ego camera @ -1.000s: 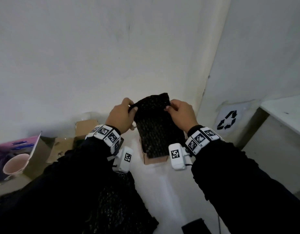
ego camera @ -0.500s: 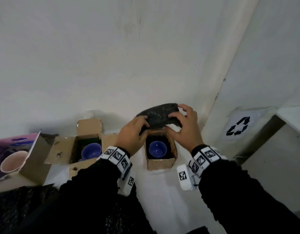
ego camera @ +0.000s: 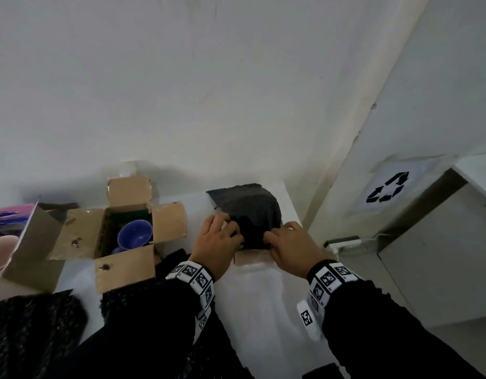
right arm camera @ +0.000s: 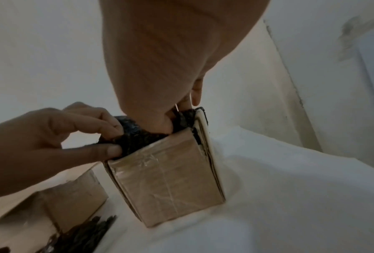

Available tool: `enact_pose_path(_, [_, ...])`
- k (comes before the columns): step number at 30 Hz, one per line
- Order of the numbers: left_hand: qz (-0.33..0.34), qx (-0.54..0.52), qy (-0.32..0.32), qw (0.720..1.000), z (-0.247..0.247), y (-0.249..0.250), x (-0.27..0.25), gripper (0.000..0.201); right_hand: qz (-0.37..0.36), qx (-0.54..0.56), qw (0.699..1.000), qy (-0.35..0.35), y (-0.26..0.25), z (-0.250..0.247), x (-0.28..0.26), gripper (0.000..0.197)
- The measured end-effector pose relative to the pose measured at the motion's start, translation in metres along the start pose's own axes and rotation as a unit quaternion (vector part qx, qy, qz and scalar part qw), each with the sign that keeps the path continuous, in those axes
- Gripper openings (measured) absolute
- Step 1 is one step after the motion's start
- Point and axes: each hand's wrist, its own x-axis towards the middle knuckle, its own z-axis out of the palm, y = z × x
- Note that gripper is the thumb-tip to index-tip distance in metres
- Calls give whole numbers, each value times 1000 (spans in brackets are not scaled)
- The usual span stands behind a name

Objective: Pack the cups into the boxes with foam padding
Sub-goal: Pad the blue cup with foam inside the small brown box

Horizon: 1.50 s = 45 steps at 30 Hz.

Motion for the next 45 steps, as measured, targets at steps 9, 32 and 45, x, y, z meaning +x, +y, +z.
enact_pose_path(9, [6, 75, -133, 988, 4, 14, -5, 22, -39, -116, 987, -109, -7, 13, 9, 25])
enact_pose_path(32, [60, 87, -135, 985, -14, 31, -44, 6, -55, -87, 977, -189, -41, -1, -29, 23])
enact_pose_path(45, [30, -216, 17, 976, -17, 7, -28, 24, 330, 304, 892, 53, 5, 4, 36, 47])
